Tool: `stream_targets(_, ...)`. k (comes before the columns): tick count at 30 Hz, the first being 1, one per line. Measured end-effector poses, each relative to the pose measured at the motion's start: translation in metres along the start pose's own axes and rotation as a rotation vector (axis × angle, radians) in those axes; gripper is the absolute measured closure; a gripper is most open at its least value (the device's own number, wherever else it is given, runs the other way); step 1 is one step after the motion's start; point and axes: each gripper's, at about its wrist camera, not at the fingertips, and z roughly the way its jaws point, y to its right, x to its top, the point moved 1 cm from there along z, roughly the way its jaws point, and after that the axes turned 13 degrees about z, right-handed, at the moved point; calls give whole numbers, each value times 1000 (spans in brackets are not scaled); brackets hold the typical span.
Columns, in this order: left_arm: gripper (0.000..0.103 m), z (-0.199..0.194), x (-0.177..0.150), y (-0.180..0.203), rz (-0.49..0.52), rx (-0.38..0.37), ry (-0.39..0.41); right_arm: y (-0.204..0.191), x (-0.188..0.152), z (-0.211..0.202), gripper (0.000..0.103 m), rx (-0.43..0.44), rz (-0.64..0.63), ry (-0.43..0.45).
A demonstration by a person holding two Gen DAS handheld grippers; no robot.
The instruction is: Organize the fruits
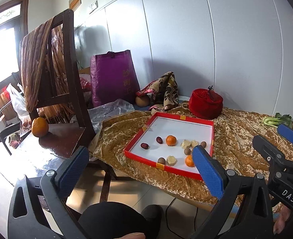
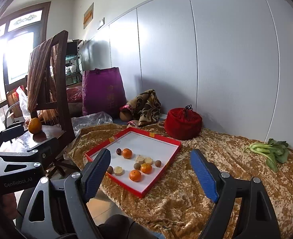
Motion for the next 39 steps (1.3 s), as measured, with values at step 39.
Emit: stream_targets(39, 0, 46, -18, 3, -53, -3, -139, -8, -16, 26, 18, -36, -28, -96)
